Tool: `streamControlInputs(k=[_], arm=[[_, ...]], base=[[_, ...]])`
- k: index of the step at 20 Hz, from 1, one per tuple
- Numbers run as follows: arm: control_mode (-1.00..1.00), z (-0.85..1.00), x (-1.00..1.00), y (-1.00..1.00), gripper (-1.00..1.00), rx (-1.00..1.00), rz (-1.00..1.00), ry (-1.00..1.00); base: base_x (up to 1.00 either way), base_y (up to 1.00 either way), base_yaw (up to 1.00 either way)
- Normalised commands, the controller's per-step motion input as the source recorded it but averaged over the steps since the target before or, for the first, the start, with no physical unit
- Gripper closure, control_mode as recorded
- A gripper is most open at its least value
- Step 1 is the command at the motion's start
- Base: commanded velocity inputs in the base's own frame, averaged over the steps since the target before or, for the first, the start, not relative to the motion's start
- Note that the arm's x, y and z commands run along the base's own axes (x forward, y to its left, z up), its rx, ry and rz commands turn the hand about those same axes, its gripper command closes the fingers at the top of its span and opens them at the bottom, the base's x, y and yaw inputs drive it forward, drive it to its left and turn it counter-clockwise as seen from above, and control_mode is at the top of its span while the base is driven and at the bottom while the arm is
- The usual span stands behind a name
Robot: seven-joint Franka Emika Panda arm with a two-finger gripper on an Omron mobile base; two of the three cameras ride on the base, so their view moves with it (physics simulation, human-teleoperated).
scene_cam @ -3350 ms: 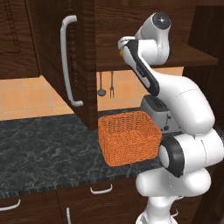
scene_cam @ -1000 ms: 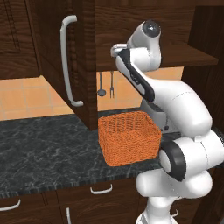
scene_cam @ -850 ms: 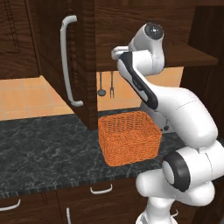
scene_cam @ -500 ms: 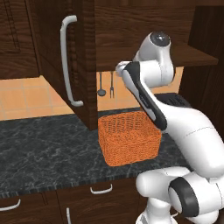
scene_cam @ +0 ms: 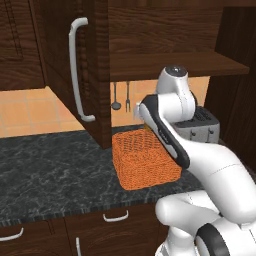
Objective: Open the cabinet, pick up the bread from the cabinet and place it in the basket. Then move the basket to the dining counter.
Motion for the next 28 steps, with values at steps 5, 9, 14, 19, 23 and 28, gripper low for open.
streamControlInputs(k=[5, 9, 14, 19, 23, 28], arm=[[-1.0, -1.0, 0.1, -0.01, 1.0, 0.0, 0.0, 0.13], [-1.0, -0.77, 0.35, 0.0, 1.0, -0.03, 0.04, 0.0], [-1.0, -0.59, 0.54, 0.0, 1.0, -0.01, 0.05, 0.0], [-1.0, -0.6, 0.39, 0.0, 1.0, 0.0, 0.06, 0.0], [-1.0, -0.57, 0.33, 0.02, 1.0, -0.01, 0.05, 0.0], [-1.0, -0.42, 0.18, 0.07, -1.0, -0.01, 0.04, 0.0]], base=[[0.0, 0.0, 0.0], [0.0, 0.0, 0.0], [0.0, 0.0, 0.0], [0.0, 0.0, 0.0], [0.0, 0.0, 0.0], [0.0, 0.0, 0.0]])
